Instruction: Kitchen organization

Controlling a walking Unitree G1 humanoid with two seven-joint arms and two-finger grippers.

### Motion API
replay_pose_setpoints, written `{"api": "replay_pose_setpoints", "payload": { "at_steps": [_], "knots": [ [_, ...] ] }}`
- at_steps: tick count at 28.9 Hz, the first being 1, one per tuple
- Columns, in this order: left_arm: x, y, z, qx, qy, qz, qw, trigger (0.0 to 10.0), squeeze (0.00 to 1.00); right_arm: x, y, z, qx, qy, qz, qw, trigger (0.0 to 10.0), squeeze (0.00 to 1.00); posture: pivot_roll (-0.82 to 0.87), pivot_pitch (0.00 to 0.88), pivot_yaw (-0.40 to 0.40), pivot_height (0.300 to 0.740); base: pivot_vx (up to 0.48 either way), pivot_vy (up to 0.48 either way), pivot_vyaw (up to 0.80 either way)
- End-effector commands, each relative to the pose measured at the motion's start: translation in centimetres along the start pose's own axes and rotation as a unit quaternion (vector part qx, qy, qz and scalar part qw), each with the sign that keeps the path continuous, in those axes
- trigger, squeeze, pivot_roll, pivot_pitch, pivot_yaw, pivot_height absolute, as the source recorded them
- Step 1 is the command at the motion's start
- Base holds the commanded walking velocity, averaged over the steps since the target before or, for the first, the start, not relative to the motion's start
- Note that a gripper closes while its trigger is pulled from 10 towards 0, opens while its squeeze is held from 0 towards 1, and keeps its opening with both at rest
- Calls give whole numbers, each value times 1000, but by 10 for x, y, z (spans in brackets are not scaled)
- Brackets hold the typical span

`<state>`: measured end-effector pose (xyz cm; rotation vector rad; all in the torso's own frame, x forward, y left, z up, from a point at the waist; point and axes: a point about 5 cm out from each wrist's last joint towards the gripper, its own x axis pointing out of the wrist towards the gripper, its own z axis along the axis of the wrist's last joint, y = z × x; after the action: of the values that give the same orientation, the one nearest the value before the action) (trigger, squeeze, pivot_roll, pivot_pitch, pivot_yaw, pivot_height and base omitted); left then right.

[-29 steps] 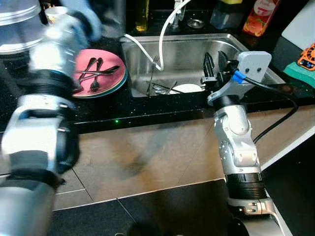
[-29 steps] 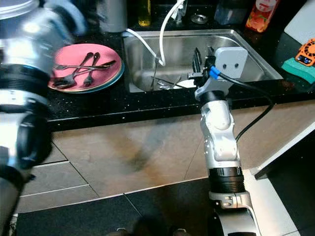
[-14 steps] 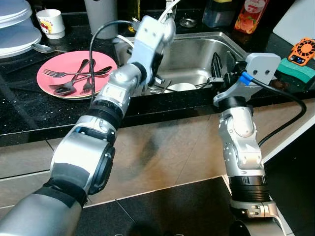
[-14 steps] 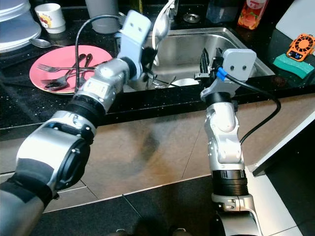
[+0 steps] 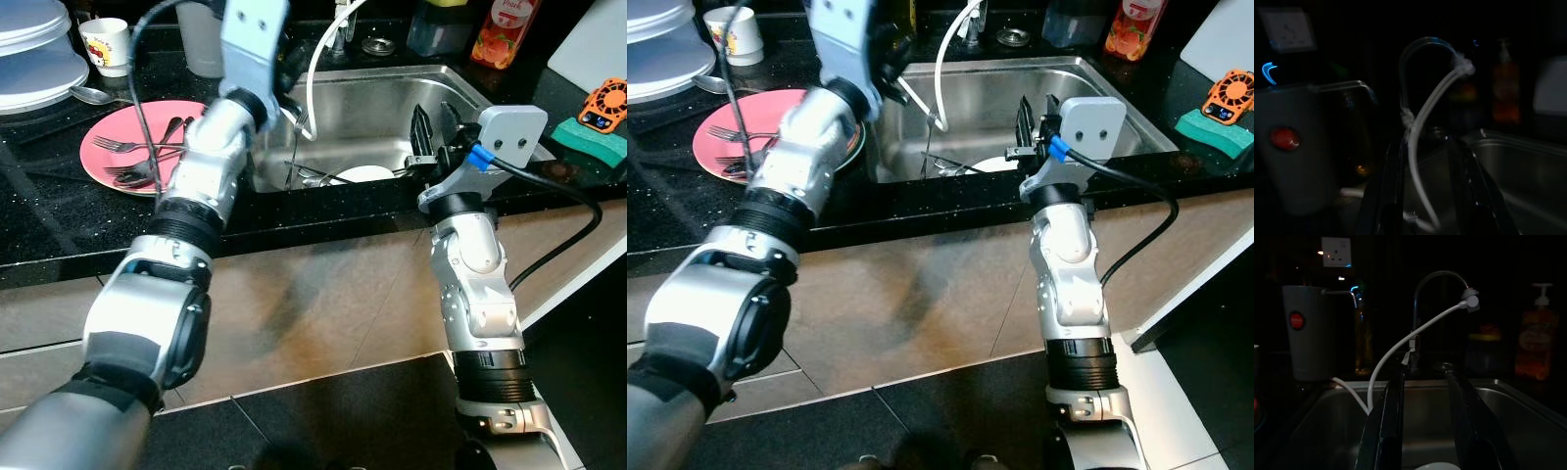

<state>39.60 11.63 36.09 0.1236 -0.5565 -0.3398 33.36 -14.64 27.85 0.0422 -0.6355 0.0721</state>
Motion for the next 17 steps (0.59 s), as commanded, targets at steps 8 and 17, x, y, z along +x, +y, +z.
{"api": "replay_pose_setpoints", "payload": {
  "at_steps": [8, 17],
  "knots": [
    [-36, 47, 17, 16, -45, 95, 994, 10000, 0, 5, -5, 3, 61, -1, -26, 998, 10000, 0, 191, 121, -37, 740, 0, 0, 0],
    [-44, 47, 14, 17, -40, 112, 993, 10000, 0, 8, -12, -4, 88, 24, -46, 995, 10000, 0, 186, 105, -47, 740, 0, 0, 0]
  ]
}}
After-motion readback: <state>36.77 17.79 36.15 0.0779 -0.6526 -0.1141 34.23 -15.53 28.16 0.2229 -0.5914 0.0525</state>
